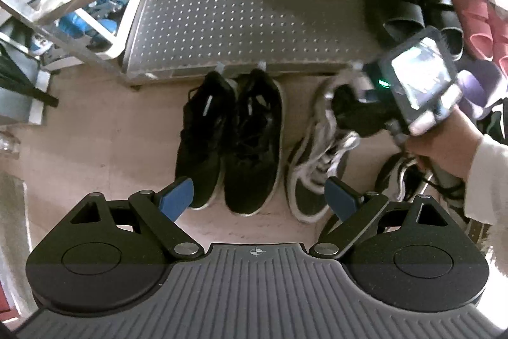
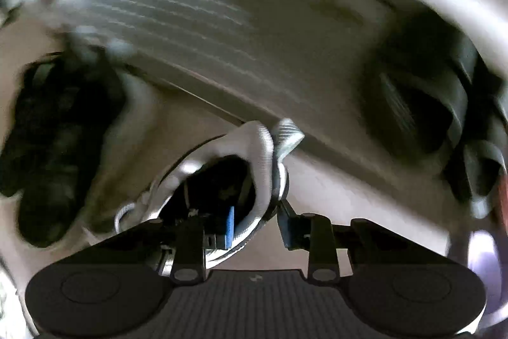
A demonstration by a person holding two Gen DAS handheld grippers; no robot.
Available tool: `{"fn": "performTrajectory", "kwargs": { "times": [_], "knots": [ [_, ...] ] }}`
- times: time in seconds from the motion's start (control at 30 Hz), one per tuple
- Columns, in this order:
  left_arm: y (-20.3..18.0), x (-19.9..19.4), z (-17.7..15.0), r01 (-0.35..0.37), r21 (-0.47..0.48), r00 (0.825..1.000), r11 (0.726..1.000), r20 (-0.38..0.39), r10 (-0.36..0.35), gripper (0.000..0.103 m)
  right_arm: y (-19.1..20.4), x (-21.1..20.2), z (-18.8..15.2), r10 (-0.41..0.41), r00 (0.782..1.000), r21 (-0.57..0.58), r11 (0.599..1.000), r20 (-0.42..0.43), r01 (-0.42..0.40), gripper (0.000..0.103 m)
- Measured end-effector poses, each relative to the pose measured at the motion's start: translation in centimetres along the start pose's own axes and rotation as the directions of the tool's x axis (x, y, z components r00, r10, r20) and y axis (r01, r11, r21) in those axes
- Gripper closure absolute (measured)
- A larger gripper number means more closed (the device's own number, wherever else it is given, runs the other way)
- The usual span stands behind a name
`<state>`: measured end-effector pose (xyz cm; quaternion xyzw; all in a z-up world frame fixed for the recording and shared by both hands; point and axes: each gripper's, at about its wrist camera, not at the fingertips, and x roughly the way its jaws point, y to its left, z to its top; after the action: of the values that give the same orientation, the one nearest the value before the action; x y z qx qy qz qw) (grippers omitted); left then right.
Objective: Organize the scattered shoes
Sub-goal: 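Lower the sneaker beside its mate and open right gripper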
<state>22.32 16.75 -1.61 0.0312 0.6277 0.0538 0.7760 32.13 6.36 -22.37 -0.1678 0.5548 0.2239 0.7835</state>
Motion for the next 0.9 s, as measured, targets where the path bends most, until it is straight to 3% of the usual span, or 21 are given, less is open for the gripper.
{"fn": "performTrajectory", "kwargs": {
  "times": [0.13, 0.2, 0.27, 0.33, 0.37, 0.53, 0.63, 0.83, 0.9],
  "knots": [
    [-0.1, 0.0, 0.0, -0.004, 0.001, 1.000, 1.000, 0.001, 0.004, 0.010, 0.6, 1.2, 1.6, 0.023, 0.999, 0.086, 0.996, -0.038, -0.019, 0.085],
    [-0.1, 0.2, 0.0, -0.004, 0.003, 1.000, 1.000, -0.009, 0.004, 0.010, 0.8, 1.9, 2.4, 0.029, 0.998, 0.126, 0.992, -0.062, -0.021, 0.073],
    [-0.6, 0.6, -0.2, 0.002, 0.028, 1.000, 1.000, -0.029, -0.001, 0.010, 0.8, 2.2, 2.9, 0.034, 0.996, 0.147, 0.989, -0.082, -0.022, 0.071],
    [-1.5, 0.7, -0.4, 0.019, 0.067, 0.999, 0.998, -0.036, -0.016, 0.010, -0.5, -0.1, 2.2, 0.042, 0.998, 0.207, 0.978, -0.052, -0.030, 0.046],
    [-2.1, 0.6, -0.6, 0.033, 0.091, 0.999, 0.995, -0.037, -0.030, 0.010, -1.4, -1.5, 1.6, 0.051, 0.998, 0.245, 0.969, -0.032, -0.042, 0.043],
    [-4.6, -0.5, -1.1, 0.093, 0.169, 0.996, 0.981, -0.012, -0.093, 0.010, -5.1, -7.9, -2.4, 0.121, 0.993, 0.362, 0.925, 0.013, -0.117, 0.040],
    [-6.2, -1.0, -1.3, 0.117, 0.207, 0.993, 0.971, -0.003, -0.119, 0.010, -7.5, -12.1, -6.9, 0.141, 0.990, 0.438, 0.888, 0.023, -0.137, 0.035],
    [-9.7, -1.1, -2.1, 0.126, 0.299, 0.992, 0.946, -0.011, -0.129, 0.010, -9.2, -14.3, -12.8, 0.144, 0.990, 0.557, 0.822, 0.000, -0.119, 0.034],
    [-10.2, -1.1, -2.2, 0.125, 0.318, 0.992, 0.940, -0.010, -0.128, 0.010, -9.5, -13.9, -15.2, 0.173, 0.985, 0.632, 0.765, -0.017, -0.123, 0.039]
  ]
}}
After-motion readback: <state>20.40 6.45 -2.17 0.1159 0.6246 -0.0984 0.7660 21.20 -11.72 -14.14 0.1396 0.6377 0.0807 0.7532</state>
